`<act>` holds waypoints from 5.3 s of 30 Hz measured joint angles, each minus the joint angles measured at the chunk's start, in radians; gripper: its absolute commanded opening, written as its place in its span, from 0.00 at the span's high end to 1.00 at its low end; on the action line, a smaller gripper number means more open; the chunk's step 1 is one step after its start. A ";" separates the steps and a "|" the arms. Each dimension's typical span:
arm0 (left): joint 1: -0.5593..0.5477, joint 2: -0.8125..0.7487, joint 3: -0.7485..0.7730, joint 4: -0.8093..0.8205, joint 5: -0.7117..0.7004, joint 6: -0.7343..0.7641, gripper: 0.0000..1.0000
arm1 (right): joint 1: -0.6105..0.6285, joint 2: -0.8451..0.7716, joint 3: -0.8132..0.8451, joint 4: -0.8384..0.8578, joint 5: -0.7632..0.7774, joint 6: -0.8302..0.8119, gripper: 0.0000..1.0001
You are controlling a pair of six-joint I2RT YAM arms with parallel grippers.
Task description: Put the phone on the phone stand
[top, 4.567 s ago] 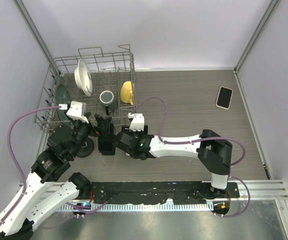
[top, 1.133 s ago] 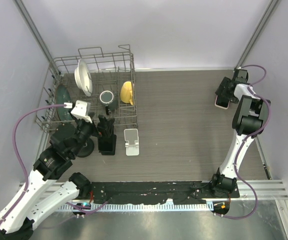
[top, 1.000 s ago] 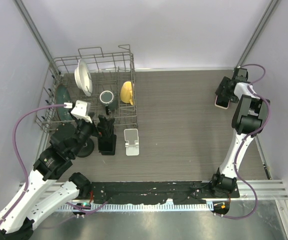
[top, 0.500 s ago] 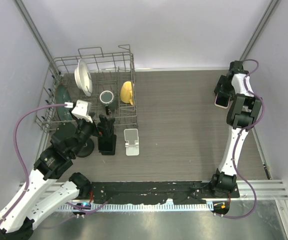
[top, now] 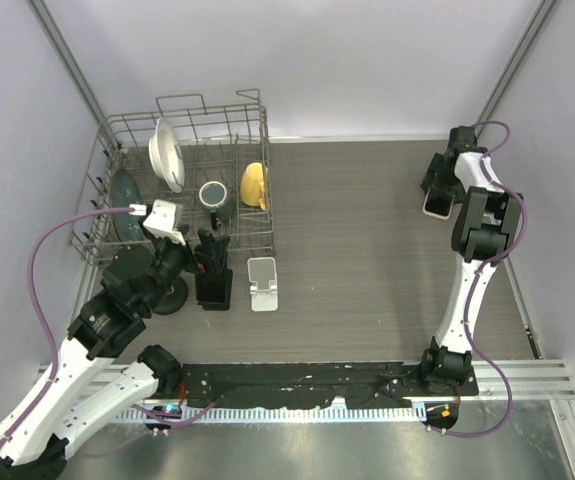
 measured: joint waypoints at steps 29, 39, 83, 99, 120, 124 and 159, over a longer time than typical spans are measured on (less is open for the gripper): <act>0.000 0.034 0.000 -0.002 -0.013 0.000 0.03 | 0.418 -1.001 -1.289 0.793 -0.242 0.223 0.99; 0.001 0.233 0.135 -0.091 0.203 -0.129 0.11 | 0.511 -1.305 -1.469 0.944 -0.368 0.303 0.99; -0.179 0.986 0.561 0.081 0.407 -0.549 0.85 | 0.691 -1.587 -1.467 0.805 -0.463 0.143 0.97; -0.188 0.892 0.561 0.024 0.328 -0.460 1.00 | 0.717 -1.532 -1.398 0.807 -0.508 0.153 0.20; -0.178 0.501 0.438 0.177 -0.020 -0.311 1.00 | 0.704 -1.429 -1.405 0.883 -0.565 0.322 0.15; -0.178 0.487 0.357 0.229 -0.018 -0.346 1.00 | 0.704 -1.432 -1.479 1.093 -0.574 0.495 0.11; -0.157 0.363 -0.090 0.813 -0.001 -0.816 1.00 | 0.730 -1.080 -1.556 2.091 -0.602 1.319 0.99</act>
